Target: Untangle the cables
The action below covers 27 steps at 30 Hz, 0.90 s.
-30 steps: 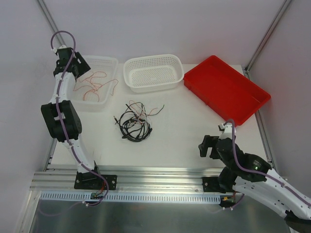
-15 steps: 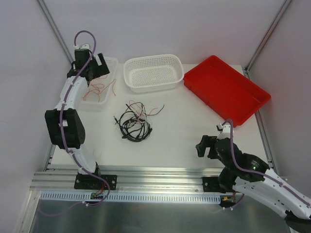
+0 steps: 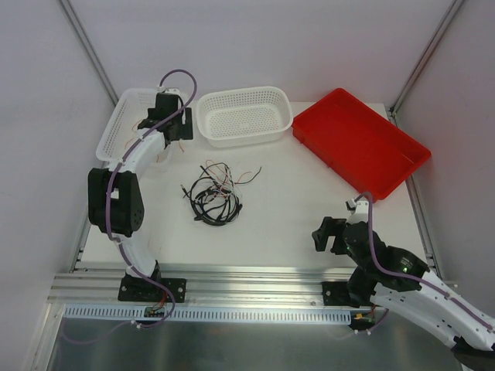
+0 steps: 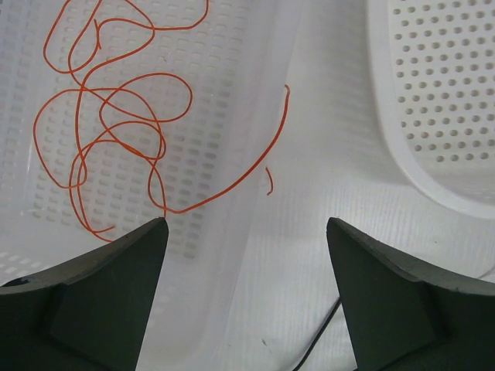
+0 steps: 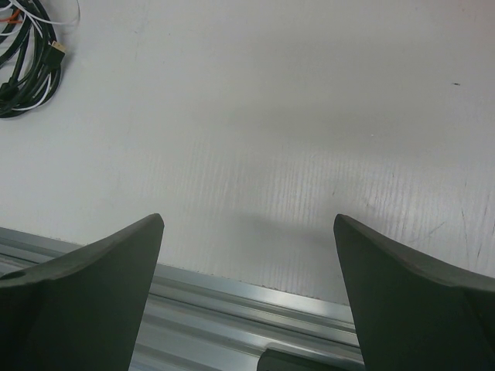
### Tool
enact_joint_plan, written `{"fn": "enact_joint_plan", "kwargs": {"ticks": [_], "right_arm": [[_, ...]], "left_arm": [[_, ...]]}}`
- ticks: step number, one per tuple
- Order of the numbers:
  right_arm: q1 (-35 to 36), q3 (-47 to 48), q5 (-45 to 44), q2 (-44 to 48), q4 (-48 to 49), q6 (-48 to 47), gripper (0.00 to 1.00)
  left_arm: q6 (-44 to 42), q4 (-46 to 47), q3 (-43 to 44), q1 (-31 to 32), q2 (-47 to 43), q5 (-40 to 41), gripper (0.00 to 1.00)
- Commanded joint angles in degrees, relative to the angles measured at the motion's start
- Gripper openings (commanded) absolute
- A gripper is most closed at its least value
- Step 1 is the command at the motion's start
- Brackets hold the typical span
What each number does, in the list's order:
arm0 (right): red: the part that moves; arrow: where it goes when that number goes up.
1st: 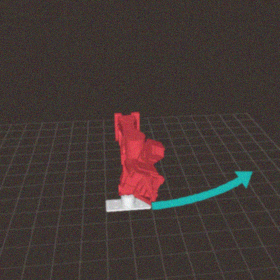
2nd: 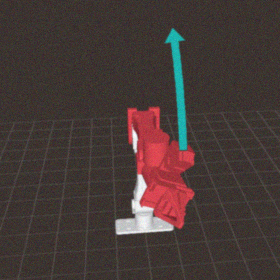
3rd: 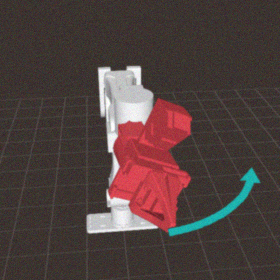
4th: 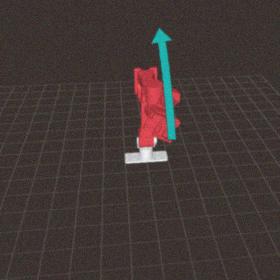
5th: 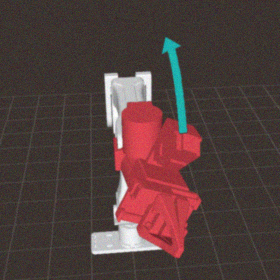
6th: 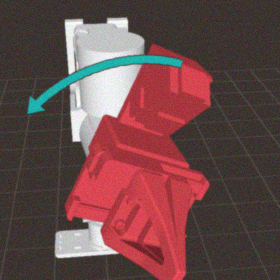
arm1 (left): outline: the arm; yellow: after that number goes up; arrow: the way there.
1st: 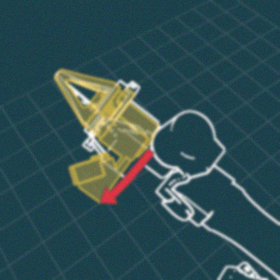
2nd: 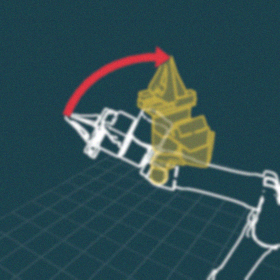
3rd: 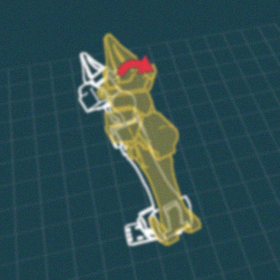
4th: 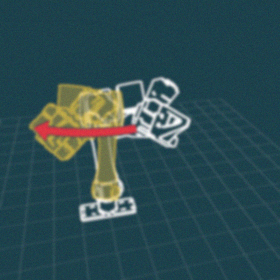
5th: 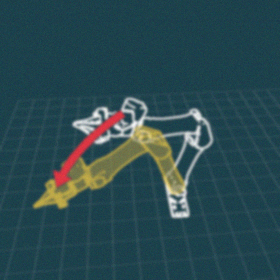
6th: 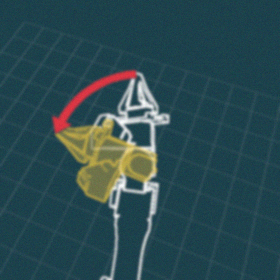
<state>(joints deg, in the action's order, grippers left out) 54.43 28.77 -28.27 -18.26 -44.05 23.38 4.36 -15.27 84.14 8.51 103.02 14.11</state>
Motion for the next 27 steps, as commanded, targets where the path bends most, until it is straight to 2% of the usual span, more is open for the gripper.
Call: {"fn": "enact_joint_plan", "kwargs": {"ticks": [1,6,9,10,12,17,22,27], "right_arm": [[0.23,-0.21,-1.08,0.59,-0.16,0.79,0.97],[0.23,-0.12,-1.08,0.95,-0.68,1.14,0.97],[0.23,-0.12,-1.00,1.47,-0.95,1.15,0.97],[0.23,-0.21,-1.08,1.47,-0.86,1.15,0.97],[0.23,-0.38,-1.17,1.47,-0.68,1.15,0.97],[0.23,-0.39,-1.26,0.07,0.02,0.71,0.97],[0.24,0.14,-1.00,-1.16,0.37,0.18,0.97],[0.32,0.14,-1.35,-1.08,0.11,0.00,0.97]], "left_arm": [[-1.37,1.03,0.59,-0.60,1.48,1.37,0.84],[-3.04,1.29,2.26,-2.97,3.15,-6.35,0.76],[-0.50,2.52,1.73,-8.15,2.36,-19.96,0.71],[0.64,3.13,1.56,-10.95,2.27,-22.78,0.67],[0.56,4.19,1.38,-12.37,1.74,-27.88,0.65],[-3.83,4.72,2.17,-13.61,1.48,-30.46,0.64],[-7.08,4.72,3.22,-15.10,3.93,-28.44,0.56],[-9.72,4.90,4.10,-15.98,5.78,-28.96,0.55]]}}
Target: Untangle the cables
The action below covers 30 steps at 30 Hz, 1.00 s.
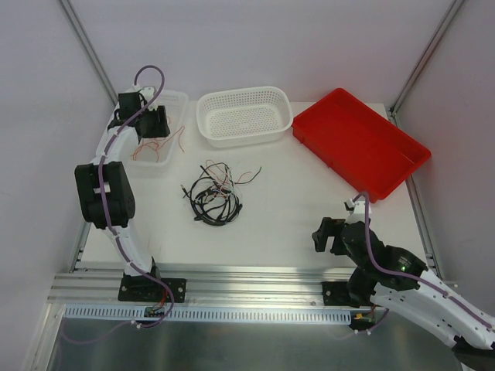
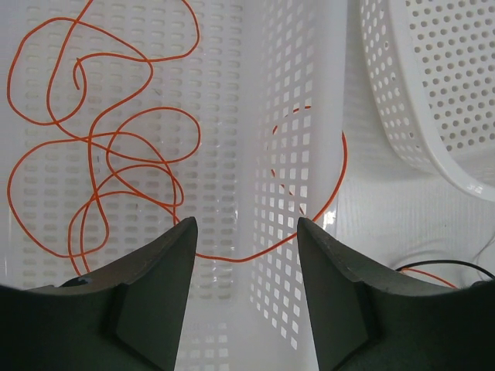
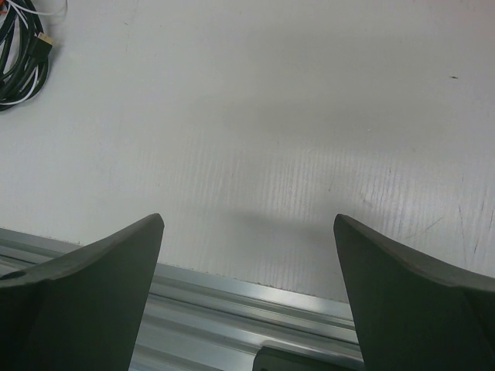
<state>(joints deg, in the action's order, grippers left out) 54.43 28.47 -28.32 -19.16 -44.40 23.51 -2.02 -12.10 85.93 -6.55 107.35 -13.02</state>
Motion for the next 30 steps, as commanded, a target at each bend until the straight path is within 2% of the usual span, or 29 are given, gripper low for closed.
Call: {"fn": "enact_joint_plan", "kwargs": {"ticks": [1,15,24,30], "right_arm": [[0.23,0.36,-1.30,-0.09,0.46,-0.04,0.97],[0.23,-0.08,-1.48,-0.35,0.90,-0.13,0.97],[0.15,-0.34,-1.48,-0.44,0.98,0.05,0.97],[0.32,-0.34,-1.57,-0.71,0.98,0.14,0.97]], "left_arm": [[-4.47,1.81,2.40,-1.01,1.72,-1.92,0.55],[-10.89,2.08,-1.73,-1.63,1.90,-4.83,0.53],[-11.42,2.78,-3.58,-2.24,1.28,-5.88,0.49],[-9.59,3.48,-4.72,-2.77,0.15,-2.81,0.47]]}}
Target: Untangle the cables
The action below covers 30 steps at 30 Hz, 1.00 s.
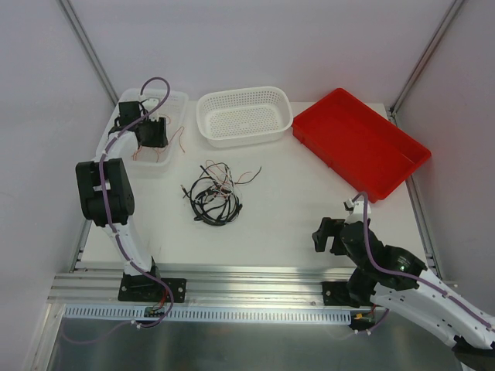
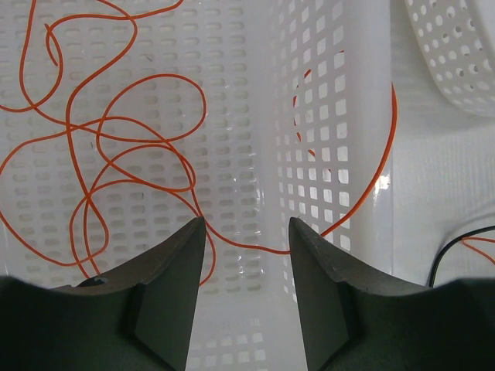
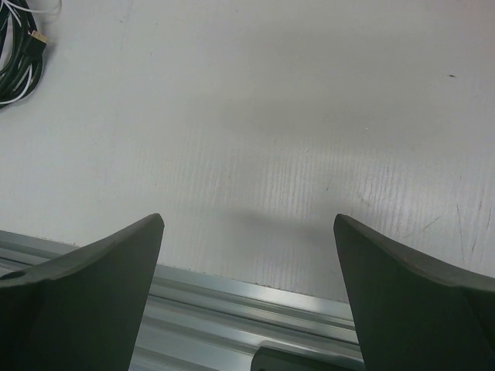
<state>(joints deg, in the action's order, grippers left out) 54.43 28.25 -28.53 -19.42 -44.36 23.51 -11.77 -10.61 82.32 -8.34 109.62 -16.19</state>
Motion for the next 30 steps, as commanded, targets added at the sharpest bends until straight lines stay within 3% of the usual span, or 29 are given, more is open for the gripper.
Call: {"fn": "enact_joint_plan", "kwargs": {"ticks": [1,18,30], "right_arm": [[0.23,-0.21,-1.17,-0.53,0.94,0.14,0.97],[0.23,-0.39,-1.44,0.96,0.33,0.66,0.97],[0.23,-0.39,-1.17,0.17,1.12,0.22,0.97]], "left_arm": [[0.69,2.61,-1.64,-1.33,-2.57,0.28,0.48],[-1.50,5.25,-6.38,-2.30,-9.16,-4.99,0.50],[-1.24,5.16,-7.35,-2.30,-6.53,-7.80,0.47]]}}
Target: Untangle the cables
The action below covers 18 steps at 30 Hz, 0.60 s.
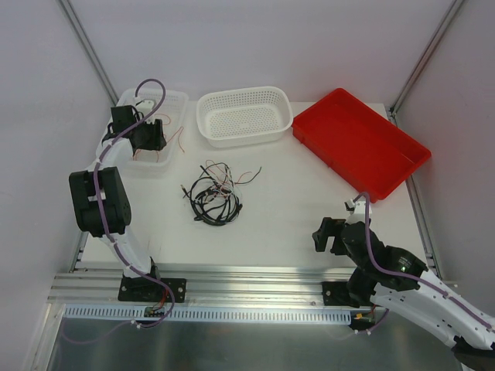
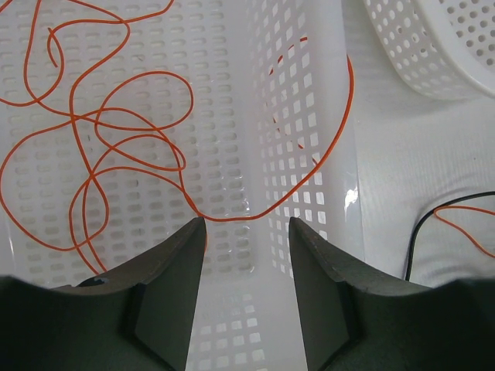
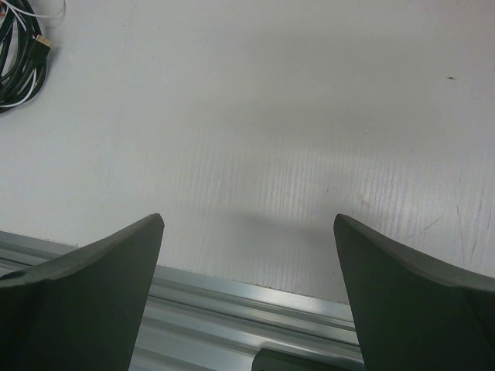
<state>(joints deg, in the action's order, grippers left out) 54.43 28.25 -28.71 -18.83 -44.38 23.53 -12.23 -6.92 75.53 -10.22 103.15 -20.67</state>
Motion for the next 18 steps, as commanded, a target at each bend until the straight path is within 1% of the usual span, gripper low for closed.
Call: {"fn": "enact_joint_plan", "kwargs": {"ticks": [1,18], "right_arm": [[0.23,-0.30,-1.00,-0.42,1.23,0.20,0.97],[0.32,-0.04,-0.56,-4.55,3.60,-0.94,0.97]], "left_arm": [[-0.87,1.47,-0.47,-0.33,0.20,-3.59,0.47],[0.36,1.38,3.75,-0.33,6.44,-3.06,0.50]]}}
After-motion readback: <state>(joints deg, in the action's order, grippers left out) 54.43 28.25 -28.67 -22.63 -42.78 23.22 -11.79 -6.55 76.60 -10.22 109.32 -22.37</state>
